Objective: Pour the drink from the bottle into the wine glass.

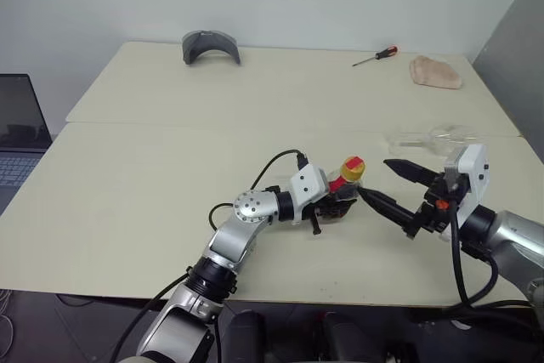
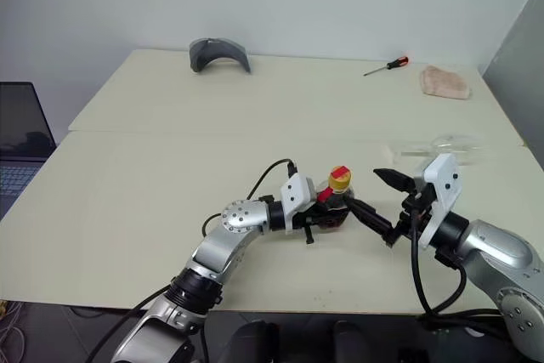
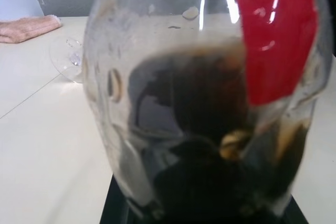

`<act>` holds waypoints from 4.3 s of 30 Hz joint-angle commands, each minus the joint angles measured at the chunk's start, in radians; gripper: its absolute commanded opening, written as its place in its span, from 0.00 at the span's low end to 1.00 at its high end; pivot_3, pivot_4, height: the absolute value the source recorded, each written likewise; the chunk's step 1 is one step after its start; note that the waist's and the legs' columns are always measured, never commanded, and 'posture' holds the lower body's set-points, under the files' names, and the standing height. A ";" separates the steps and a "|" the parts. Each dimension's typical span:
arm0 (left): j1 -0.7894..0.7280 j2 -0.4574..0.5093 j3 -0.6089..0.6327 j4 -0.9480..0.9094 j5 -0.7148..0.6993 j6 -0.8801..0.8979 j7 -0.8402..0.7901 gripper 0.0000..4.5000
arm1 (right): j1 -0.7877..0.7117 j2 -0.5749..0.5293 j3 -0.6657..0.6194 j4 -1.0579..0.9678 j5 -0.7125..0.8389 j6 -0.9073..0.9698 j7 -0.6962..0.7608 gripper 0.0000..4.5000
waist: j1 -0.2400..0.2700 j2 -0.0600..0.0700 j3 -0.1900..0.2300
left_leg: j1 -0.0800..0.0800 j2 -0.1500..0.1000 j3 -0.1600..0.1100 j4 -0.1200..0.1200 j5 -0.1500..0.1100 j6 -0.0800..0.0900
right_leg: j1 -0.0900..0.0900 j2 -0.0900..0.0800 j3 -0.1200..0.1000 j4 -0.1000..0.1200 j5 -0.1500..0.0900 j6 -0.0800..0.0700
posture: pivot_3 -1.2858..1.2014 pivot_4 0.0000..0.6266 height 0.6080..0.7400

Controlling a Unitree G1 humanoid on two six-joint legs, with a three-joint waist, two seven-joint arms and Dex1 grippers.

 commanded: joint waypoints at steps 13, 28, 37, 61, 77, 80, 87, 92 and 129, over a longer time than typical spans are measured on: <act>-0.009 0.003 0.010 -0.024 -0.009 -0.030 -0.008 0.20 | -0.228 0.133 0.166 0.121 -0.231 -0.102 -0.154 1.00 | 0.007 0.000 0.000 | -0.002 -0.001 0.000 0.000 0.000 0.000 | 0.000 -0.001 0.000 -0.003 0.002 -0.003 | 0.52 0.24 1.00; -0.015 0.006 0.008 -0.009 -0.013 -0.040 -0.019 0.19 | 0.077 -0.021 -0.092 0.028 0.027 -0.025 0.009 1.00 | 0.003 0.000 0.000 | -0.002 0.000 0.000 0.000 0.000 0.000 | 0.001 -0.001 0.000 -0.005 0.003 -0.002 | 0.52 0.24 1.00; -0.014 0.006 0.008 -0.007 -0.010 -0.044 -0.021 0.19 | -0.053 -0.016 -0.018 0.026 0.107 -0.010 -0.106 1.00 | 0.001 0.000 0.000 | -0.001 0.000 0.000 0.000 0.000 0.000 | 0.001 0.000 0.000 -0.005 0.001 0.002 | 0.52 0.24 1.00; -0.011 -0.002 0.003 -0.012 -0.006 -0.042 -0.011 0.19 | -0.137 0.098 0.142 0.077 -0.063 -0.076 -0.126 0.79 | 0.004 0.001 0.000 | -0.003 -0.001 0.000 0.001 0.000 0.000 | 0.000 -0.001 0.000 -0.006 0.004 -0.001 | 0.52 0.24 1.00; -0.004 0.005 0.005 -0.026 -0.007 -0.034 -0.013 0.19 | -0.186 0.235 0.077 0.091 0.105 -0.065 -0.249 0.27 | 0.004 0.001 0.000 | -0.003 0.000 0.000 0.001 0.000 0.000 | 0.000 -0.001 0.000 -0.006 0.004 -0.001 | 0.52 0.24 1.00; -0.001 0.005 0.004 -0.030 -0.007 -0.032 -0.014 0.19 | -0.196 0.258 0.066 0.095 0.189 -0.064 -0.308 0.27 | 0.003 0.001 -0.001 | -0.003 0.000 0.000 0.001 0.000 0.000 | 0.000 -0.001 0.000 -0.006 0.004 -0.001 | 0.52 0.24 1.00; 0.000 0.010 0.001 -0.036 -0.009 -0.029 -0.013 0.19 | -0.172 0.153 0.110 0.070 -0.026 -0.098 -0.293 0.26 | 0.003 0.001 -0.001 | -0.003 -0.001 0.000 0.001 0.000 0.000 | 0.000 -0.001 0.000 -0.006 0.004 -0.001 | 0.52 0.24 1.00; 0.000 0.012 0.004 -0.040 -0.012 -0.027 -0.011 0.19 | -0.035 0.056 0.110 0.121 -0.286 -0.228 -0.203 0.26 | 0.005 0.001 -0.001 | -0.003 -0.001 0.000 0.000 0.000 0.000 | 0.000 -0.001 0.000 -0.006 0.004 -0.001 | 0.52 0.24 1.00; 0.002 0.028 0.155 -0.013 -0.004 -0.053 0.183 0.19 | 0.313 0.141 0.023 0.338 -0.520 -0.465 0.107 1.00 | -0.004 0.006 -0.003 | 0.000 0.000 0.002 0.000 0.000 0.000 | 0.002 0.000 0.002 -0.005 0.002 0.002 | 0.52 0.24 1.00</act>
